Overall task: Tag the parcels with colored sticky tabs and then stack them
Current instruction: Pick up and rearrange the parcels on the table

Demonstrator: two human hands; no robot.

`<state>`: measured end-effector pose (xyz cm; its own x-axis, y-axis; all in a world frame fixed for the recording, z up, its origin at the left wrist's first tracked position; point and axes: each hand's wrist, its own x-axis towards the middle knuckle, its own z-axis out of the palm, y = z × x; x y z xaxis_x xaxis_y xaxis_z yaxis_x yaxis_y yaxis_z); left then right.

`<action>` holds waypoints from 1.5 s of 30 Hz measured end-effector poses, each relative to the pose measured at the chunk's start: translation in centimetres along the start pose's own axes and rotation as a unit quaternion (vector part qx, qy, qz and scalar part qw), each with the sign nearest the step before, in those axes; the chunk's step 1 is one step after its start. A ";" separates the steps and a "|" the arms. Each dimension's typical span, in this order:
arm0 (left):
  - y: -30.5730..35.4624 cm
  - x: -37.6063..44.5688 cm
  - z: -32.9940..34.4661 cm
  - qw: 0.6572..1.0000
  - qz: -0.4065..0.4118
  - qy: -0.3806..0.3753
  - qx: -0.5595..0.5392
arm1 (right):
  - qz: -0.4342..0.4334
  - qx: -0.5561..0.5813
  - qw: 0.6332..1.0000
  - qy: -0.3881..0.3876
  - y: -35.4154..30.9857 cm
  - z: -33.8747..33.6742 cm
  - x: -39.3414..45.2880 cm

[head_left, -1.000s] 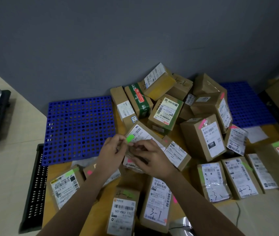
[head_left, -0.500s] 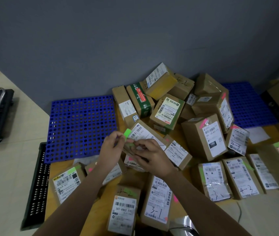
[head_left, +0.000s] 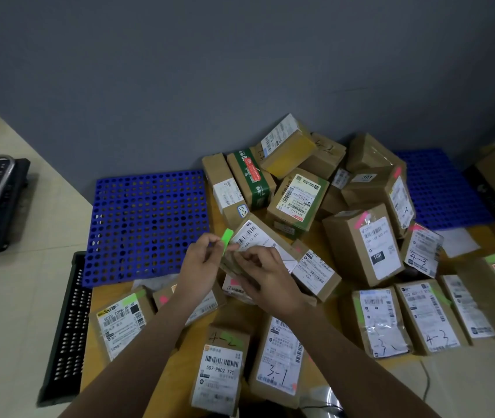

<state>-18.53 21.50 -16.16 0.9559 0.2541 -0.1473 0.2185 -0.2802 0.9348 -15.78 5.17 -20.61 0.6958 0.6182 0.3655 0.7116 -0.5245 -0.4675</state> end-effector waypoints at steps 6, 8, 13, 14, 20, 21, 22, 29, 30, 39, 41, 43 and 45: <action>0.1 -0.3 0.0 1.000 0.004 0.000 0.016 | -0.001 -0.013 1.000 0.005 -0.1 0.2 -0.1; 0.1 -0.3 0.0 1.000 -0.001 -0.001 0.021 | -0.008 -0.007 0.999 0.034 -0.1 0.2 -0.5; 0.3 -0.4 0.0 1.000 0.002 -0.002 0.027 | -0.007 -0.006 0.997 0.071 -0.2 0.5 -1.2; 0.3 -0.4 0.0 1.000 -0.003 -0.003 0.025 | -0.002 -0.005 0.998 0.070 -0.3 0.5 -1.1; -0.4 -0.4 -0.3 0.999 -0.035 0.012 -0.006 | 0.019 -0.025 0.999 0.035 -0.7 0.2 -0.9; -0.6 -0.4 -0.4 0.999 -0.038 0.013 -0.012 | 0.028 -0.027 0.999 0.022 -0.8 0.2 -0.8; -1.0 -0.3 -0.4 0.999 -0.043 0.010 -0.017 | 0.036 -0.033 0.999 0.009 -0.9 0.2 -0.8; 0.0 -0.4 -0.6 0.998 -0.050 0.004 -0.033 | 0.053 -0.068 0.996 -0.038 -1.6 -0.1 0.0; 0.2 -0.4 -0.5 0.998 -0.050 0.010 -0.030 | 0.060 -0.047 0.996 -0.036 -1.7 -0.3 0.1; -0.4 -0.2 -0.5 0.997 -0.069 0.028 -0.024 | 0.246 -0.011 0.959 -0.139 -0.4 -4.7 -0.3; -0.3 -0.2 -0.4 0.997 -0.067 0.035 -0.028 | 0.273 0.005 0.943 -0.191 0.3 -5.1 -0.6; 0.0 -0.2 -0.3 0.996 -0.066 0.034 -0.041 | 0.273 0.034 0.941 -0.195 0.4 -5.3 -0.7; 0.0 -0.2 -0.4 0.996 -0.058 0.033 -0.055 | 0.271 0.057 0.944 -0.179 0.1 -5.7 -0.6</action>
<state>-18.80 21.77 -15.97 0.9093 0.3410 -0.2383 0.3006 -0.1423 0.9431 -15.52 1.42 -16.29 0.8632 0.4452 -0.2379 0.2302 -0.7667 -0.5994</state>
